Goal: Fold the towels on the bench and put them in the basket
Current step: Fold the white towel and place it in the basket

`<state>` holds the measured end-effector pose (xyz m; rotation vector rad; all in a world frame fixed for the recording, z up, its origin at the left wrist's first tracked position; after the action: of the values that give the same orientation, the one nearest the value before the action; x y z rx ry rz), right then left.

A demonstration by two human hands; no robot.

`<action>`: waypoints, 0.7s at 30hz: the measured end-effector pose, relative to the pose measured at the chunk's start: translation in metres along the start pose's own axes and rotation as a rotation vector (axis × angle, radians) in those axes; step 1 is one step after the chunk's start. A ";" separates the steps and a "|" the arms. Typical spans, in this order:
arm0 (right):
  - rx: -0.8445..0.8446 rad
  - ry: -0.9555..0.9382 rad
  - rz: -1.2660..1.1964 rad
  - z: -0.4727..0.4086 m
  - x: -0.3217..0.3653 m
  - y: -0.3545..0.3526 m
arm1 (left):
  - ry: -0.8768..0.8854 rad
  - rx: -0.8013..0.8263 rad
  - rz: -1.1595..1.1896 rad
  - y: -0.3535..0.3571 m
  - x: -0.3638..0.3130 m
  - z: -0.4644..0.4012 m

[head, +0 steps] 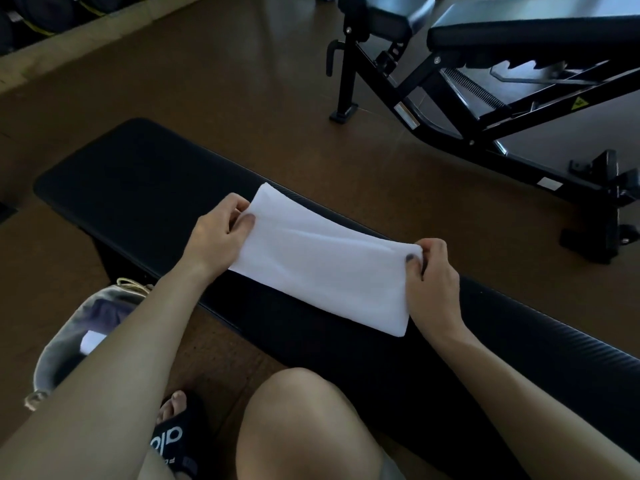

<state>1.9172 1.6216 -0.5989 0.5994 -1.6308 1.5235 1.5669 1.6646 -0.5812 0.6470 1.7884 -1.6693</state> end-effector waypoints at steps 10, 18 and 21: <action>0.049 0.060 0.130 -0.011 -0.002 0.008 | -0.026 -0.039 -0.186 0.009 0.009 -0.003; -0.035 -0.045 0.564 0.001 0.024 -0.006 | -0.037 -0.016 -0.576 0.010 0.003 0.005; -0.044 -0.449 0.646 0.037 0.072 0.023 | 0.169 -0.071 -0.707 0.019 -0.035 0.015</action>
<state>1.8500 1.6022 -0.5518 0.4248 -2.3565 1.8862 1.6060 1.6527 -0.5698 0.1130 2.3651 -2.0158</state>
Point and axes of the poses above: each hand's wrist, its own z-axis away from the middle knuckle, its own y-axis out of the palm, x = y × z, the point moved 9 cm from there along -z, towards the middle knuckle, and after that the axes turned 1 degree about y, right-handed, at the moved point
